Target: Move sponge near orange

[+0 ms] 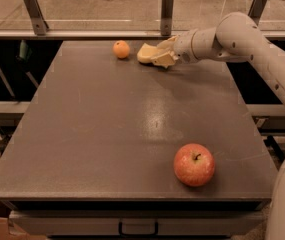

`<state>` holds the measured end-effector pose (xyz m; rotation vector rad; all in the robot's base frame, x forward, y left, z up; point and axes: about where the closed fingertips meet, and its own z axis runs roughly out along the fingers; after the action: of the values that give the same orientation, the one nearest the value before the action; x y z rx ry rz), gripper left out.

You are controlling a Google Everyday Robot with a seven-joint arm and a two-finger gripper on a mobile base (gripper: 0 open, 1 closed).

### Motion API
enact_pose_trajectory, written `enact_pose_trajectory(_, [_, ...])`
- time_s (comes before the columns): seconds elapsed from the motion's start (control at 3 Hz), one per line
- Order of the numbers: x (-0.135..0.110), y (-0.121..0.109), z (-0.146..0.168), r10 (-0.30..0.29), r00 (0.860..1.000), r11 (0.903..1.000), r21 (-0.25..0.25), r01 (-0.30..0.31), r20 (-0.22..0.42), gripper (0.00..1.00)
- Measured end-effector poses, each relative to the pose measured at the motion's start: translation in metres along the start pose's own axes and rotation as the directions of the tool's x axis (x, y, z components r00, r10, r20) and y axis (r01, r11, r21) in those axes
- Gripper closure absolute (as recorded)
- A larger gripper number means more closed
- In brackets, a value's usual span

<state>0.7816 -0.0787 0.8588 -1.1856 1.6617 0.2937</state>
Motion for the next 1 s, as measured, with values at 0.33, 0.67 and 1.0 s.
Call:
enact_pose_trajectory(0.33, [0.0, 0.005, 0.014, 0.005, 1.0, 0.9995, -0.03, -0.005, 0.0, 0.35])
enact_pose_trajectory(0.67, [-0.002, 0.01, 0.025, 0.008, 1.0, 0.9983, -0.058, -0.008, 0.003, 0.13])
enact_pose_trajectory(1.0, [-0.005, 0.013, 0.026, 0.008, 1.0, 0.9979, -0.064, -0.008, 0.006, 0.0])
